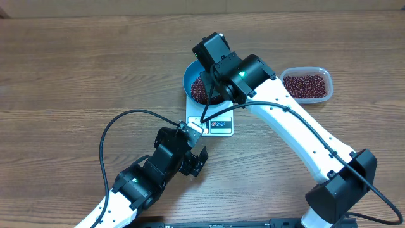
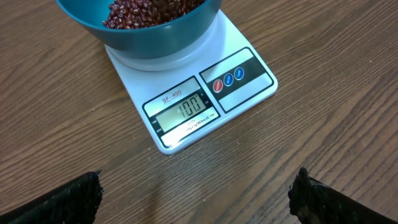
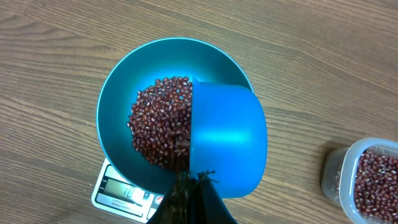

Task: Scoop item into bowl and weigh 150g on scale
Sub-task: 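Hold the inverted scoop over the bowl with the right gripper to empty it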

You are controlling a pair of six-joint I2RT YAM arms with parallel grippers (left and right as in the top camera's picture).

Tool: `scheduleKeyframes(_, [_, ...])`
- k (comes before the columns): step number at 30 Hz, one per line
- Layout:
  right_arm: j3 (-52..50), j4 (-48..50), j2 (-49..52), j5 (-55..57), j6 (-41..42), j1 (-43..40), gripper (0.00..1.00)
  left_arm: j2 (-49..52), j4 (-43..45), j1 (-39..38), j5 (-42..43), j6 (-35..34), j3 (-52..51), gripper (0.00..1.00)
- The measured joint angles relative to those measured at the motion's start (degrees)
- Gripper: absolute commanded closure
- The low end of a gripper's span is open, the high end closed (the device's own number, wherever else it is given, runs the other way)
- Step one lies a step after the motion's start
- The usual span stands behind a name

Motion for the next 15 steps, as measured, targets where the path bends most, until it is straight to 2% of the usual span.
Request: scheduleKeyframes(15, [0.0, -0.8, 0.0, 1.0, -0.3, 0.1, 0.96, 0.0, 0.0, 0.0, 0.0, 0.0, 0.0, 0.0])
